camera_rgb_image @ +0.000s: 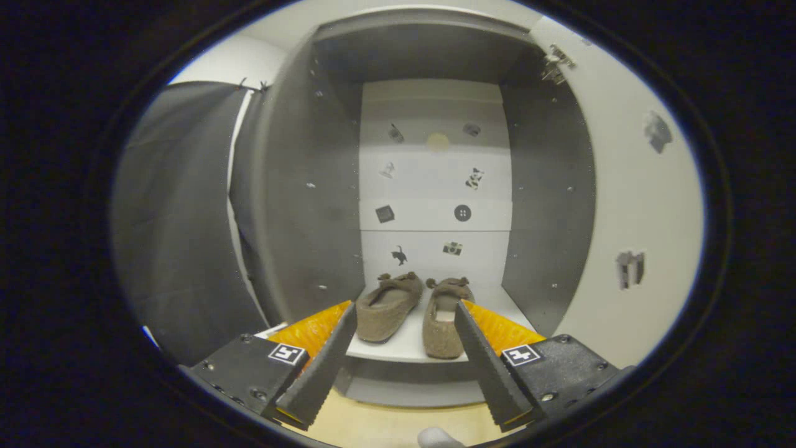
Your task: Open the shoe cabinet door, grab the shoes and put them into the shoe cabinet, then close the shoe cabinet door.
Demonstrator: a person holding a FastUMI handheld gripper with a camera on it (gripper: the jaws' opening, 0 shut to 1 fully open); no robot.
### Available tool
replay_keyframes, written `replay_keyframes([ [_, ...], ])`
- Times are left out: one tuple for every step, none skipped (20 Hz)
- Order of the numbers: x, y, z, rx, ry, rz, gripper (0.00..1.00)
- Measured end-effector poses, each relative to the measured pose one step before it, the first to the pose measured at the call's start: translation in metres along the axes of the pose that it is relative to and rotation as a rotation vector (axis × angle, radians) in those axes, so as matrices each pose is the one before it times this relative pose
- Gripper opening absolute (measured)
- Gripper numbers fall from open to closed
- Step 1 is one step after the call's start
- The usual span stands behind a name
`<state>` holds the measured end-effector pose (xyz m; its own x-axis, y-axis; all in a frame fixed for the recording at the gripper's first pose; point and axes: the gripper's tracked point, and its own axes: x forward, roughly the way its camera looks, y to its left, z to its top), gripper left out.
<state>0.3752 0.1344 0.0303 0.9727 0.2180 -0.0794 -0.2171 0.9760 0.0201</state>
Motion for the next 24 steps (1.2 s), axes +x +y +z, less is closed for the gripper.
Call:
replay_keyframes([
  [-0.02306,0.00253,0.00131,-0.00814,-0.01935,0.01019,1.0],
  [-0.02333,0.0023,0.00164,-0.01149,-0.01482,0.00732,1.0],
  [-0.02268,0.0009,-0.00075,-0.00485,-0.00931,0.00516,1.0],
  [-0.02398,0.00134,0.00047,0.00844,-0.01,0.00534,1.0],
  [-0.02221,-0.00057,-0.00078,0.02029,-0.00627,0.00229,1.0],
  [-0.02207,0.00112,0.00005,0.01345,-0.00502,0.00888,1.0],
  [-0.02314,-0.00437,-0.00307,0.00765,0.00368,-0.00566,1.0],
  [-0.02188,-0.00612,-0.00078,0.00164,0.0,-0.01063,1.0],
  [-0.01916,-0.00718,0.00061,-0.00198,-0.00332,-0.0086,1.0],
  [-0.01944,-0.00877,0.00062,-0.00274,0.00143,-0.01479,1.0],
  [-0.02011,-0.01141,0.00089,0.00139,-0.00361,-0.01792,1.0],
  [-0.0199,-0.0109,0.0039,0.0025,-0.0068,-0.01326,1.0],
  [-0.01938,-0.0134,0.00299,-0.00573,-0.00426,-0.01879,1.0],
  [-0.01812,-0.01575,0.00325,-0.00702,-0.00418,-0.02022,1.0],
  [-0.01628,-0.01912,0.00264,-0.00355,-0.00417,-0.02881,1.0],
  [-0.01446,-0.02011,0.00236,0.00162,0.00186,-0.02902,1.0],
  [-0.01216,-0.02048,0.0038,0.00545,-0.00994,-0.03437,1.0],
  [-0.00906,-0.02343,0.00407,0.00803,-0.01038,-0.03863,1.0],
  [-0.00594,-0.02321,0.00331,0.00135,-0.01125,-0.03849,1.0],
  [-0.00246,-0.02383,0.00212,0.00008,-0.00649,-0.0366,1.0],
  [0.00061,-0.02196,-0.00095,0.00263,-0.00152,-0.02769,1.0],
  [0.0019,-0.0195,-0.00135,0.00357,0.00428,-0.0188,1.0],
  [0.00548,-0.01685,0.00042,0.00589,-0.00069,-0.0096,1.0],
  [0.00871,-0.01308,-0.00027,0.0073,0.00601,0.00184,1.0],
])
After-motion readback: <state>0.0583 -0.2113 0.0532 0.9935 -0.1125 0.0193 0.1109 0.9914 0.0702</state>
